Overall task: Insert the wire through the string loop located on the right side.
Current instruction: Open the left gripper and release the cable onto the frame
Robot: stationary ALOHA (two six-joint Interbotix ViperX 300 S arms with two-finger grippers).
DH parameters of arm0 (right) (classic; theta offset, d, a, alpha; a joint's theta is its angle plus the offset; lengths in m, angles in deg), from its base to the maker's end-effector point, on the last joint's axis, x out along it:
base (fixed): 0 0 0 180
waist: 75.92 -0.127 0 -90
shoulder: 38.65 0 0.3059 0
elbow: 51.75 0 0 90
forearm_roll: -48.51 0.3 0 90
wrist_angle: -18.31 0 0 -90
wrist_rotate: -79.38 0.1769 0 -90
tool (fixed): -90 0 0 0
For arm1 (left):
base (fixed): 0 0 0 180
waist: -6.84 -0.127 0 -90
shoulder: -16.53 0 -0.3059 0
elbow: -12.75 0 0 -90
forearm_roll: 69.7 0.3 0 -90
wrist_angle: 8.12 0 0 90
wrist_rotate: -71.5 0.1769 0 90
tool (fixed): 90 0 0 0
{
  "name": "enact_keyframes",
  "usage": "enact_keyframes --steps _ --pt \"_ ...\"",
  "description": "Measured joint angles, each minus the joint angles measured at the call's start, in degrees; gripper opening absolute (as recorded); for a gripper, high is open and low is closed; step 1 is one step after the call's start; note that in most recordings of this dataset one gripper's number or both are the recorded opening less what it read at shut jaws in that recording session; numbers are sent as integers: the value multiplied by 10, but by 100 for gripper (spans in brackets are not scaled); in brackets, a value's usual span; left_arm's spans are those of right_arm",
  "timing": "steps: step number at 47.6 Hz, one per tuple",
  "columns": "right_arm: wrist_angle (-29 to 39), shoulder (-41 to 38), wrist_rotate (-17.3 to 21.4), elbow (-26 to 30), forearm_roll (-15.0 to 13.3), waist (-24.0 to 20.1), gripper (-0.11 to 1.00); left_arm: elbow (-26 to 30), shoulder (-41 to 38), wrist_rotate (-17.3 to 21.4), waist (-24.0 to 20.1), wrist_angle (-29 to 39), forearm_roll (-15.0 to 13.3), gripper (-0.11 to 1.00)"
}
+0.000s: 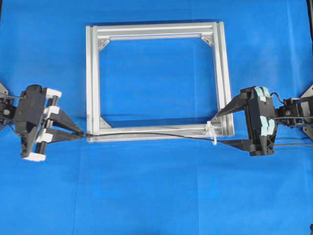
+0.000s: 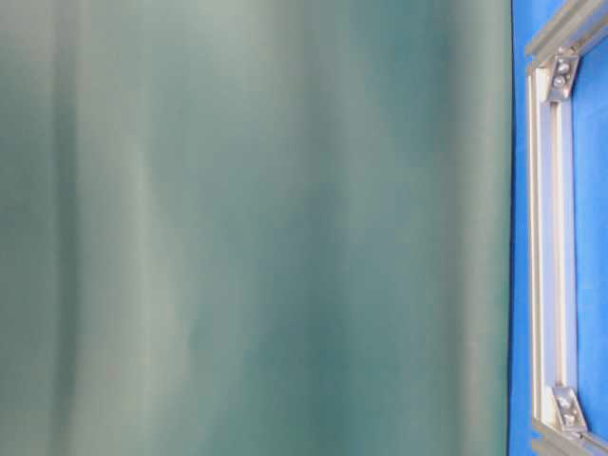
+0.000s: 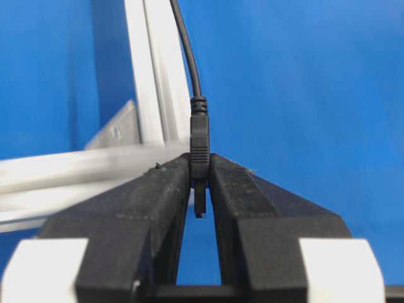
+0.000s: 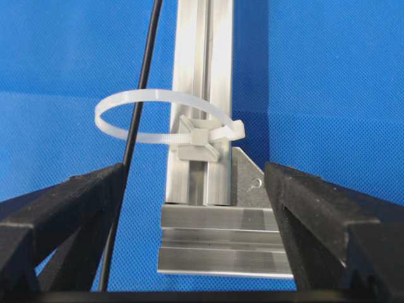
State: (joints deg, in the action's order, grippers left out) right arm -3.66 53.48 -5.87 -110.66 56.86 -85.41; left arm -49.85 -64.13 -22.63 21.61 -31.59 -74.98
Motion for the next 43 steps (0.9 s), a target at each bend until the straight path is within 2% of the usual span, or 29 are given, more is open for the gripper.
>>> enact_keyframes --steps 17,24,36,39,43 --pt "1 0 0 0 0 0 94 -2 4 -1 4 46 1 8" --pt "2 0 0 0 -1 0 94 -2 4 -9 4 73 1 8" --pt "3 0 0 0 -1 0 94 -3 18 -30 4 83 0 9" --pt "4 0 0 0 -1 0 94 -5 25 -36 4 84 0 20" --pt "7 0 0 0 -1 -1 94 -12 40 -47 4 88 1 47"
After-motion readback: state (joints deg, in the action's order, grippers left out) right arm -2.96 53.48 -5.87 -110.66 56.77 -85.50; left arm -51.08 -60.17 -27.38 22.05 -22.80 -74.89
